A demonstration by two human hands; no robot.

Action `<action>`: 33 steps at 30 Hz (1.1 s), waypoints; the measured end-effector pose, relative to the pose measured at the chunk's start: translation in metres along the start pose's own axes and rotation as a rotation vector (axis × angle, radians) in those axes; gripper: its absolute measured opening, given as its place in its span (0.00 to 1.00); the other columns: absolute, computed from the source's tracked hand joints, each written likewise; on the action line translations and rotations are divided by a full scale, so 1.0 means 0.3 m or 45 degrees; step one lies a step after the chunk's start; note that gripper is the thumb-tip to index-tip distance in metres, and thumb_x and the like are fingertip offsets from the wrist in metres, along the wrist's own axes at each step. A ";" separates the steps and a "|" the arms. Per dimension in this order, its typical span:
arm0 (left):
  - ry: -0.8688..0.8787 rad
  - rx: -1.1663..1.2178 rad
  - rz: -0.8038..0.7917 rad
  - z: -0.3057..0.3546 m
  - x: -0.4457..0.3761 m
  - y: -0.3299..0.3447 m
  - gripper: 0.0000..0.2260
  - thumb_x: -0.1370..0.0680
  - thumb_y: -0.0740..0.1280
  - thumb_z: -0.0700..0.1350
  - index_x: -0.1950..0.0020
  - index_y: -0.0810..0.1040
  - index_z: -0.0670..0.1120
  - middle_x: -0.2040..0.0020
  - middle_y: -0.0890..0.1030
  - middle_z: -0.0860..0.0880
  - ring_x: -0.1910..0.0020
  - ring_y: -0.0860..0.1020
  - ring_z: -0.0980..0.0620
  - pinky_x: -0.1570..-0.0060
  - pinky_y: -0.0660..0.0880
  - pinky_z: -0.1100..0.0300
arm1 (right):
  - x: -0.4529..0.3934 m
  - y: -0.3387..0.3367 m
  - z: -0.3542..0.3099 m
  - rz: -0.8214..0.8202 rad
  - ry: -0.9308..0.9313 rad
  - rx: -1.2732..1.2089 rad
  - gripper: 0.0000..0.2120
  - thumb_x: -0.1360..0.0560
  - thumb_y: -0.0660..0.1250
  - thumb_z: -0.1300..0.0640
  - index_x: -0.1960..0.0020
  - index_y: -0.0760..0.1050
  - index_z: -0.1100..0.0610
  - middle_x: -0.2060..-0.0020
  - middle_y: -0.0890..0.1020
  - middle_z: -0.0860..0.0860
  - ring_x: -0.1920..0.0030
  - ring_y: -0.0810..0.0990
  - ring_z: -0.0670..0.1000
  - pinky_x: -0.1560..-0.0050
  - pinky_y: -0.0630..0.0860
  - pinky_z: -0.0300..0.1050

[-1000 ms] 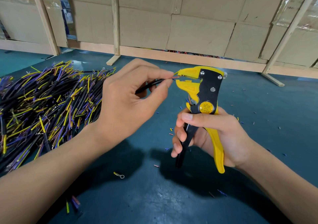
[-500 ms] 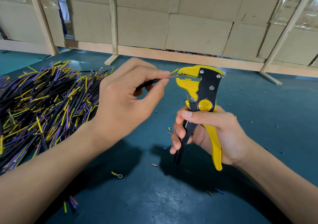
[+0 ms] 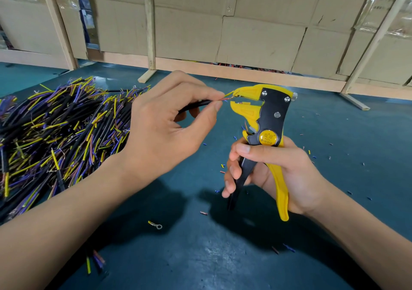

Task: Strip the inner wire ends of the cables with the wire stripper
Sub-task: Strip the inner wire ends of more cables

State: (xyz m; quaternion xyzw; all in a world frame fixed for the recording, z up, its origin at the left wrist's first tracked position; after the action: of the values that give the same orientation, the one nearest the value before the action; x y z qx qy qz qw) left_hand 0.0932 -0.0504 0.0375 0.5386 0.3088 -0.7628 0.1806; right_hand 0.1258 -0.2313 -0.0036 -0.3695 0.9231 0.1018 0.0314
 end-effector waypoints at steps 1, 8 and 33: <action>-0.002 0.011 -0.010 0.001 0.000 0.000 0.03 0.22 0.72 0.36 0.50 0.85 0.39 0.56 0.82 0.46 0.61 0.79 0.48 0.64 0.74 0.50 | 0.000 -0.002 0.001 0.009 -0.006 0.000 0.06 0.26 0.69 0.61 0.58 0.80 0.64 0.67 0.77 0.62 0.68 0.79 0.63 0.59 0.80 0.65; 0.046 -0.016 -0.071 -0.006 -0.007 0.003 0.05 0.22 0.70 0.33 0.48 0.84 0.38 0.55 0.80 0.43 0.59 0.78 0.47 0.60 0.74 0.57 | -0.004 -0.003 0.002 0.015 -0.018 0.007 0.05 0.26 0.69 0.61 0.58 0.80 0.63 0.67 0.77 0.62 0.68 0.79 0.63 0.59 0.79 0.64; -0.235 0.168 -0.448 -0.031 -0.016 0.014 0.06 0.20 0.64 0.40 0.54 0.78 0.43 0.59 0.74 0.54 0.62 0.70 0.56 0.60 0.65 0.63 | 0.008 0.007 -0.007 -0.099 0.057 0.031 0.07 0.27 0.70 0.58 0.58 0.79 0.63 0.68 0.78 0.61 0.68 0.79 0.63 0.60 0.79 0.61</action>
State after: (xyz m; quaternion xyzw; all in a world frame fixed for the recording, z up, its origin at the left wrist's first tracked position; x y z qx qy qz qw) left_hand 0.1041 -0.0475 0.0387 0.4149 0.3298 -0.8472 0.0363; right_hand 0.1225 -0.2318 -0.0014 -0.4068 0.9097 0.0809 0.0194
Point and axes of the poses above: each hand's wrist, its own x-axis away from the middle knuckle, its own y-axis out of the palm, z = x × y, the point moved 3 cm from there along -x, towards the middle knuckle
